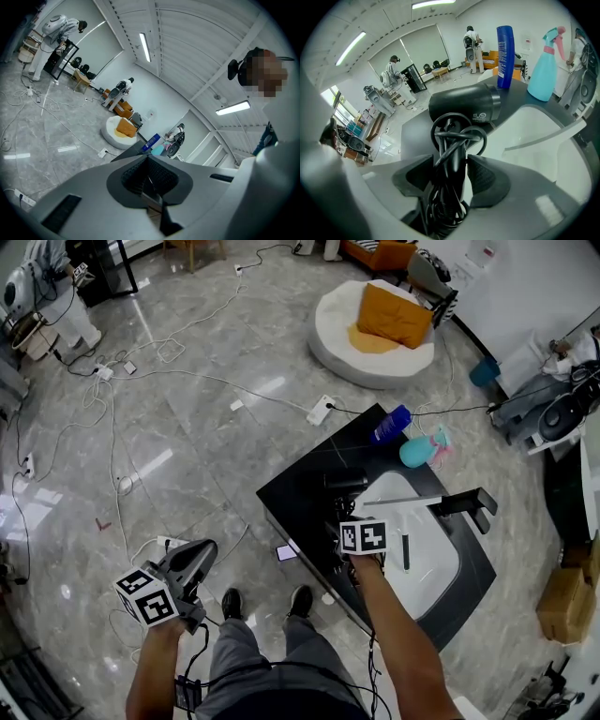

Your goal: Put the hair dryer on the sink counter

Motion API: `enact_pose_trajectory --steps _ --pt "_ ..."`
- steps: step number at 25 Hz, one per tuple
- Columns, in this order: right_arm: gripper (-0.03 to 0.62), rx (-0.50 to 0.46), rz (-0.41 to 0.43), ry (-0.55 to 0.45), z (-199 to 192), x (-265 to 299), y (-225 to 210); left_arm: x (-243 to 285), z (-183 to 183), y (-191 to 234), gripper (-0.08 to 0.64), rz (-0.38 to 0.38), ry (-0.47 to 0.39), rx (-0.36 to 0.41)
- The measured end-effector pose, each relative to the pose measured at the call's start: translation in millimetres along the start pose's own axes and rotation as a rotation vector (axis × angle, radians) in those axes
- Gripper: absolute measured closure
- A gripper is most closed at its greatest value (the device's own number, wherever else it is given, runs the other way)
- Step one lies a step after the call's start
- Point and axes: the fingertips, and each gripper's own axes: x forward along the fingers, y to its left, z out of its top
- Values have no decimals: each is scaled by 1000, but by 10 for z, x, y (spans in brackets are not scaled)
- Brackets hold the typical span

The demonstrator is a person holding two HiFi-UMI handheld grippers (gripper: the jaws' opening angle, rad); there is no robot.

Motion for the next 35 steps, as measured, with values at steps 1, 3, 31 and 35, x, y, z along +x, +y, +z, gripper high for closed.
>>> enact_pose_trajectory --steps 1,3,31,35 --pt "354 2 0 1 -15 -11 -4 0 1 -5 555 1 0 0" --pt "354 6 2 2 -50 -37 -8 -3 -1 -18 555 1 2 1" --pt "393 151 9 -85 30 -284 -26 13 199 82 555 15 -10 -15" --pt "419 181 5 -144 172 -500 -96 58 387 -64 555 -1 -14 17"
